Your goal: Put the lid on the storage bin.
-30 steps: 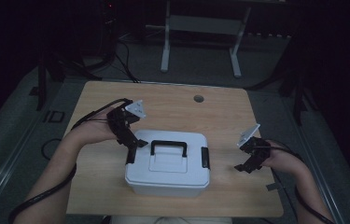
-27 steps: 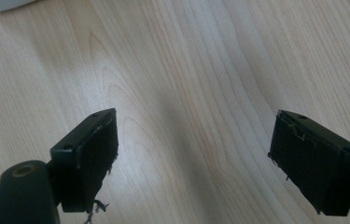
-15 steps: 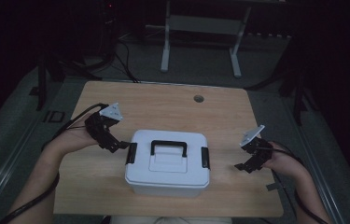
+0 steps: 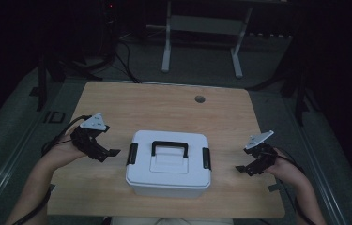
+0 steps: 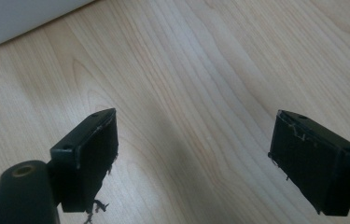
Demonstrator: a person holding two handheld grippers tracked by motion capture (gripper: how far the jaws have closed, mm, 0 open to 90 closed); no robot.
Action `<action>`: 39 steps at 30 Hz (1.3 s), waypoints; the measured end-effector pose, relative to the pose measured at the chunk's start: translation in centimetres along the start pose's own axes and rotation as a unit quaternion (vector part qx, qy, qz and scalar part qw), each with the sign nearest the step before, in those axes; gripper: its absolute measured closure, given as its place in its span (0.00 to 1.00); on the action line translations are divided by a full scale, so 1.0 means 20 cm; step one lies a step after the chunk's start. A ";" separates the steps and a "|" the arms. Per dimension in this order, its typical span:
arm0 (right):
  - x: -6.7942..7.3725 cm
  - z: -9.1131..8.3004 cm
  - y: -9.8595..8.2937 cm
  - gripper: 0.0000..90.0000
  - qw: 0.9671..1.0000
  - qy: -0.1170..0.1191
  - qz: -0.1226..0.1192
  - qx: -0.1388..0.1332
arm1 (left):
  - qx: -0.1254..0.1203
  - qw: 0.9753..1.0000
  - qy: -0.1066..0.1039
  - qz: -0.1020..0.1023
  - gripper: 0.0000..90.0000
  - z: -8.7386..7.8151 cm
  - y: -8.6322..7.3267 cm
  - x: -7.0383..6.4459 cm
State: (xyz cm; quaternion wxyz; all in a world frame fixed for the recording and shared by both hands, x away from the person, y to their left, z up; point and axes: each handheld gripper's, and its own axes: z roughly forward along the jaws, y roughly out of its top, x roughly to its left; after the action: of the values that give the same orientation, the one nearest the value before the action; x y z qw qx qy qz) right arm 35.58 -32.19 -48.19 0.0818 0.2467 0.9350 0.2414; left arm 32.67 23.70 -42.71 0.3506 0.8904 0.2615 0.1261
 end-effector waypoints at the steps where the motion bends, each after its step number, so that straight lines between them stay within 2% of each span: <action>1: 0.00 0.01 -0.01 0.17 1.000 -0.001 0.003 -0.002 | -0.005 1.000 0.001 -0.003 0.03 0.00 -0.02 0.00; 10: 0.01 0.05 -0.07 0.17 0.999 -0.009 0.027 -0.024 | -0.033 0.999 0.015 -0.038 0.03 0.03 -0.19 0.00; 18: 0.02 0.09 -0.11 0.17 0.998 -0.011 0.038 -0.038 | -0.037 0.998 0.015 -0.055 0.03 0.09 -0.30 -0.01; 21: 0.03 0.10 -0.14 0.17 0.996 -0.024 0.054 -0.065 | -0.054 0.996 0.016 -0.073 0.03 0.11 -0.37 -0.03; 23: 0.02 0.11 -0.15 0.15 0.995 -0.032 0.060 -0.076 | -0.056 0.995 0.032 -0.078 0.03 0.12 -0.40 -0.04; 26: 0.01 0.12 -0.17 0.15 0.992 -0.042 0.073 -0.092 | -0.069 0.992 0.037 -0.097 0.03 0.12 -0.44 -0.03; 32: 0.00 0.15 -0.22 0.15 0.987 -0.063 0.101 -0.112 | -0.082 0.987 0.054 -0.127 0.03 0.15 -0.54 -0.02; 34: 0.00 0.16 -0.23 0.15 0.983 -0.070 0.113 -0.124 | -0.082 0.986 0.060 -0.136 0.03 0.17 -0.57 -0.02; 36: -0.01 0.17 -0.24 0.15 0.978 -0.090 0.130 -0.135 | -0.084 0.984 0.066 -0.144 0.03 0.18 -0.60 -0.02; 39: -0.01 0.17 -0.26 0.15 0.967 -0.121 0.159 -0.158 | -0.091 0.980 0.088 -0.152 0.03 0.19 -0.63 -0.02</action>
State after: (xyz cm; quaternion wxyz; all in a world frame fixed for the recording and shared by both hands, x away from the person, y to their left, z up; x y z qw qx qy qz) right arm 34.57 -34.89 -53.66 0.1925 0.4037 0.8170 0.3640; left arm 29.14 29.15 -54.12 0.4210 0.7900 0.4107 0.1731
